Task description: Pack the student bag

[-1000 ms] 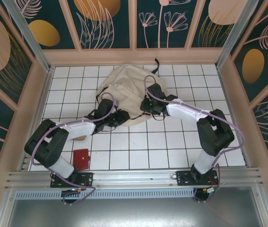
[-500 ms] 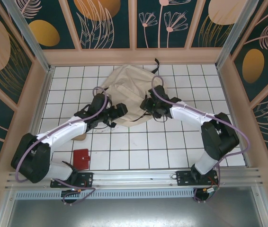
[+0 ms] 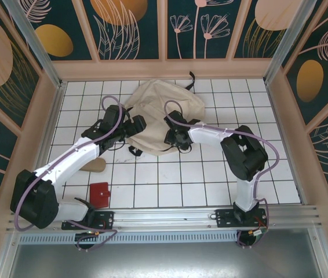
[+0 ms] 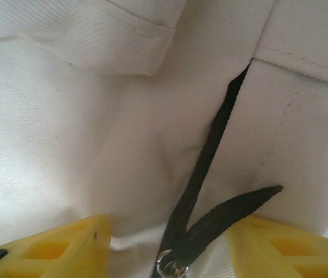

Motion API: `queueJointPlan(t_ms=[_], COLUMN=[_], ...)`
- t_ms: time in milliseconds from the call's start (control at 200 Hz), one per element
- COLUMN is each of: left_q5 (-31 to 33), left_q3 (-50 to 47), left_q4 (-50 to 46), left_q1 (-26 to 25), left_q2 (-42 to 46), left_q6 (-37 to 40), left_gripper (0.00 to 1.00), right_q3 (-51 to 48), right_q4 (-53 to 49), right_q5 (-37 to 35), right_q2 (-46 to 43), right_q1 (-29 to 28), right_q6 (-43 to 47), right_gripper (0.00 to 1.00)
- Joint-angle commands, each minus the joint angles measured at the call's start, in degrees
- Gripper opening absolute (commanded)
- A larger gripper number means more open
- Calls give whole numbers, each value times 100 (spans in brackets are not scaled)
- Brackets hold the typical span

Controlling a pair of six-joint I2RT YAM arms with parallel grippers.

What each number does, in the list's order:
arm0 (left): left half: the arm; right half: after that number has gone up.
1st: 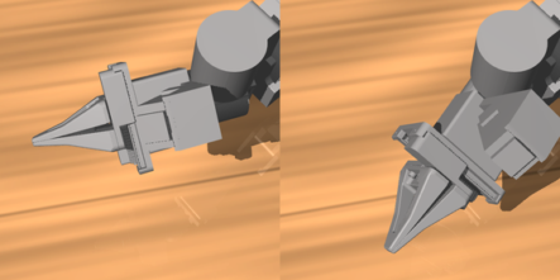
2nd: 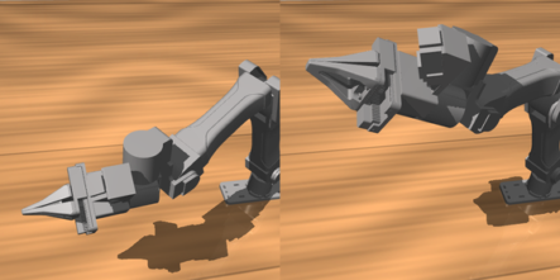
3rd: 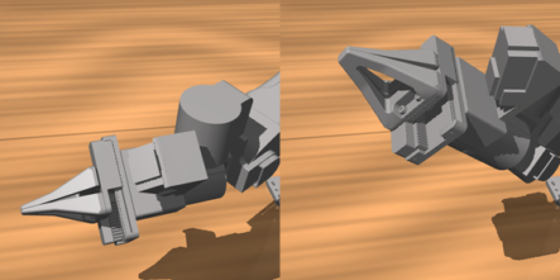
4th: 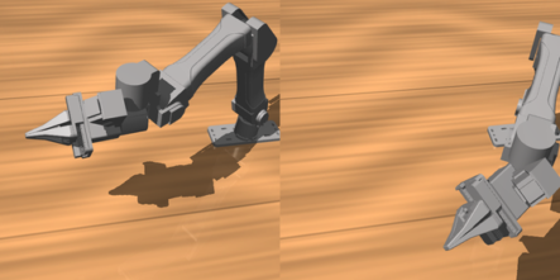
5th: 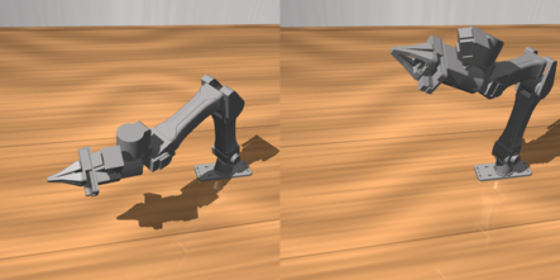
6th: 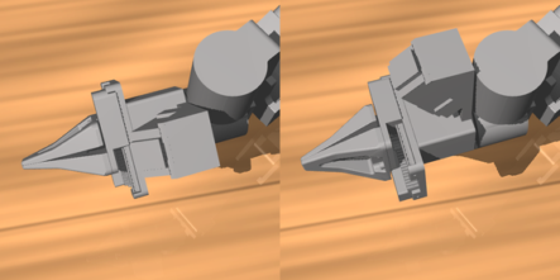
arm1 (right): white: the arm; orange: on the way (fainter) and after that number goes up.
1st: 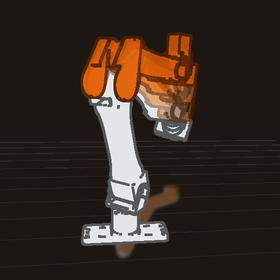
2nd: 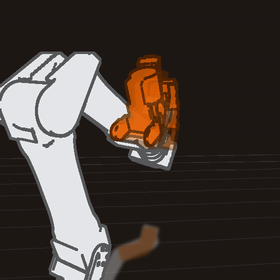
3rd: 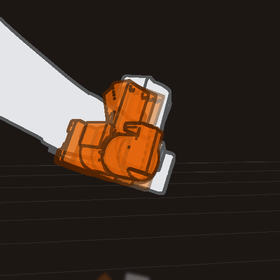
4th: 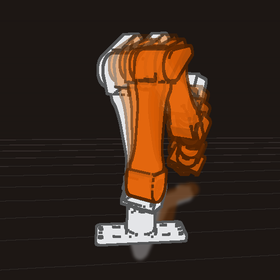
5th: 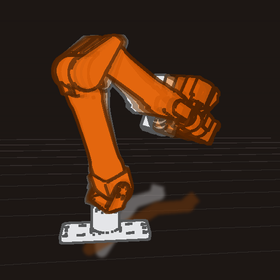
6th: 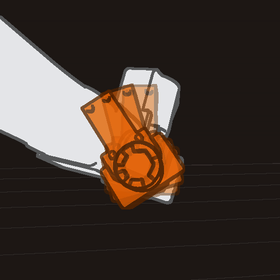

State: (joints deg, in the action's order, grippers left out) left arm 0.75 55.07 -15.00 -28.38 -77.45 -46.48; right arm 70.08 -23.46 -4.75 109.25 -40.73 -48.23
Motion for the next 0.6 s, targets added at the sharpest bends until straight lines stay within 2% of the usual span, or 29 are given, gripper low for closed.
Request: queueJointPlan(t_ms=[0,105,320,460,580,595], left_q5=[117,66,-265,-522,-577,-576], left_q3=[308,422,693,954,1393,1457], left_q4=[4,48,244,441,422,419], left_q1=[38,34,26,-69,-337,-376], left_q2=[-210,-365,-704,-954,-1328,-1381], left_q6=[162,188,314,455,616,626], left_gripper=[89,89,89,90,89,89], right_q3=[-57,-368,-1451,-1856,-2011,-2032], right_q4=[-635,-777,-620,-249,393,473], right_q5=[-743,-1039,-944,-558,189,287], right_q2=[85,-67,-1013,-1963,-2744,-2814], right_q1=[-5,52,193,391,906,1110], right_q6=[448,659,973,1137,1132,1125], right_gripper=[56,55,53,54,58,58])
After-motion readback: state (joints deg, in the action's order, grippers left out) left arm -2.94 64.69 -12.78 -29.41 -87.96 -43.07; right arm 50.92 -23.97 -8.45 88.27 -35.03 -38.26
